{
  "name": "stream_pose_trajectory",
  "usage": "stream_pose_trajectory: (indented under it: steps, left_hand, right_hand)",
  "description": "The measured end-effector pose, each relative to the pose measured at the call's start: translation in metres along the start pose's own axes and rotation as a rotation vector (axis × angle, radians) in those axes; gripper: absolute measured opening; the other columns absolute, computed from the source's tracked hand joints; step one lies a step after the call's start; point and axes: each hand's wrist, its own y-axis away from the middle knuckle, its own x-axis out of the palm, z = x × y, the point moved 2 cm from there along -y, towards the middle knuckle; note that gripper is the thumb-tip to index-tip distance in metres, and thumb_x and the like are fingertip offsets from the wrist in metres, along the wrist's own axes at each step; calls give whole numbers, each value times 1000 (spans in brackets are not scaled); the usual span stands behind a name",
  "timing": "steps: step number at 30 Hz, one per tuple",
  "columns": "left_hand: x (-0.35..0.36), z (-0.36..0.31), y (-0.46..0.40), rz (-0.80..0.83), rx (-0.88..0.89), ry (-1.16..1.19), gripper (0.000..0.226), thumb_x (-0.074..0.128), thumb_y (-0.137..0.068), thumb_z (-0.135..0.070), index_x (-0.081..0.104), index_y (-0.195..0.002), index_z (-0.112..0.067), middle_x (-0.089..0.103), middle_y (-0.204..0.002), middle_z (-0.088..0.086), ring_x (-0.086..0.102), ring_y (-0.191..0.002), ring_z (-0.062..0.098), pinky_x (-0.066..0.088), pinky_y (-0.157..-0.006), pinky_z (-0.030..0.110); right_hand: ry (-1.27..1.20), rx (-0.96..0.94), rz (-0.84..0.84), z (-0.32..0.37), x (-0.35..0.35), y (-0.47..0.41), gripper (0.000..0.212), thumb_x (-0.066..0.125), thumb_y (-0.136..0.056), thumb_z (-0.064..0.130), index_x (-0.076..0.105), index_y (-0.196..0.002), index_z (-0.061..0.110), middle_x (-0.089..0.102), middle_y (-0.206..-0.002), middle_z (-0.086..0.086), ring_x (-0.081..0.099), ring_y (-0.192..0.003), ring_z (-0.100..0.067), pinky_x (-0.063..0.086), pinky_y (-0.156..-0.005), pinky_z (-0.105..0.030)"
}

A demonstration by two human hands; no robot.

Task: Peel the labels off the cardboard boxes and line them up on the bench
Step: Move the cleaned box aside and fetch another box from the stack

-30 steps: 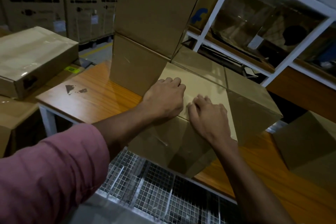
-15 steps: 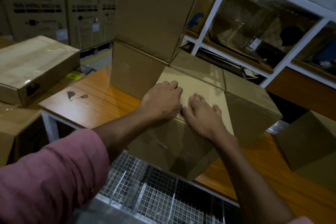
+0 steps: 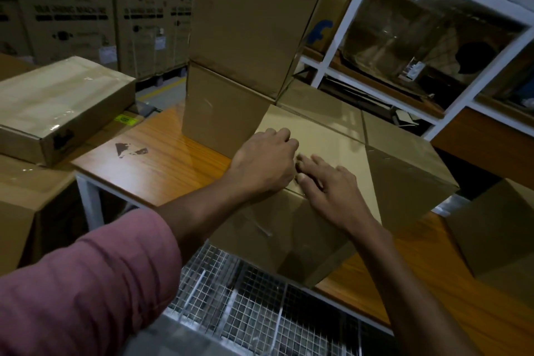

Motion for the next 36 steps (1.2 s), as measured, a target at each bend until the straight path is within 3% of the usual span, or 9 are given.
stream_pose_trajectory:
  steps: [4, 8, 10, 15, 20, 25, 29, 33, 36]
  left_hand:
    - [-1, 2, -1, 29, 0, -6, 37, 41, -101, -32, 55, -131, -15, 55, -126, 8, 54, -109, 26, 45, -93, 40]
    - [1, 1, 2, -21, 20, -9, 34, 41, -101, -30, 55, -128, -16, 56, -124, 8, 53, -107, 25, 45, -91, 40]
    - [-1, 0, -1, -7, 20, 0, 34, 41, -101, -30, 55, -129, -16, 55, -125, 8, 53, -109, 26, 45, -93, 40]
    - [3, 3, 2, 0, 36, -21, 34, 42, -100, -32, 56, -127, -16, 56, -123, 7, 54, -105, 25, 46, -90, 40]
    - [2, 3, -3, 13, 27, -11, 35, 42, -100, -32, 57, -127, -16, 56, -124, 8, 54, -107, 27, 45, -91, 41]
    - [5, 3, 1, 4, 38, -17, 35, 39, -101, -31, 56, -128, -16, 57, -123, 7, 54, -106, 25, 45, -91, 40]
    - [3, 1, -3, 31, 17, 2, 31, 42, -100, -30, 55, -125, -16, 58, -121, 8, 54, -105, 27, 43, -88, 39]
    - [-4, -1, 7, -47, -22, 9, 27, 42, -100, -28, 61, -114, -15, 63, -106, 7, 58, -92, 25, 49, -79, 40]
    - [-7, -4, 19, -204, 0, 42, 23, 46, -96, -25, 63, -95, -11, 63, -84, 7, 57, -72, 25, 49, -62, 39]
  right_hand:
    - [146, 195, -23, -2, 1, -7, 63, 25, -99, 58, 55, -137, 19, 47, -154, -7, 42, -143, -28, 27, -118, -59]
    - [-19, 30, -53, -3, 0, 4, 54, 31, -97, 52, 63, -132, 27, 57, -148, -1, 47, -140, -20, 31, -116, -58]
    - [-5, 87, 18, -4, -1, -2, 60, 22, -95, 57, 56, -135, 29, 52, -151, -1, 36, -148, -22, 24, -117, -65]
    - [112, 148, -83, 2, 3, 5, 53, 24, -97, 56, 61, -112, 22, 62, -126, -5, 55, -124, -27, 33, -110, -65]
    - [103, 171, 17, 0, 0, -7, 53, 24, -99, 56, 57, -120, 21, 57, -137, -7, 49, -134, -30, 29, -112, -66]
    - [11, 22, -150, -1, 2, 7, 40, 35, -101, 46, 65, -110, 20, 66, -109, -1, 60, -93, -18, 48, -95, -49]
    - [180, 172, -30, 3, 4, -4, 63, 22, -99, 54, 56, -134, 15, 51, -151, -10, 46, -139, -23, 33, -116, -54]
    - [190, 183, -409, 6, 4, 14, 37, 41, -101, 39, 68, -96, 15, 69, -89, -4, 62, -76, -19, 45, -64, -31]
    - [200, 87, -534, 6, 12, 34, 34, 39, -105, 34, 67, -100, 16, 69, -87, -3, 63, -73, -20, 51, -61, -33]
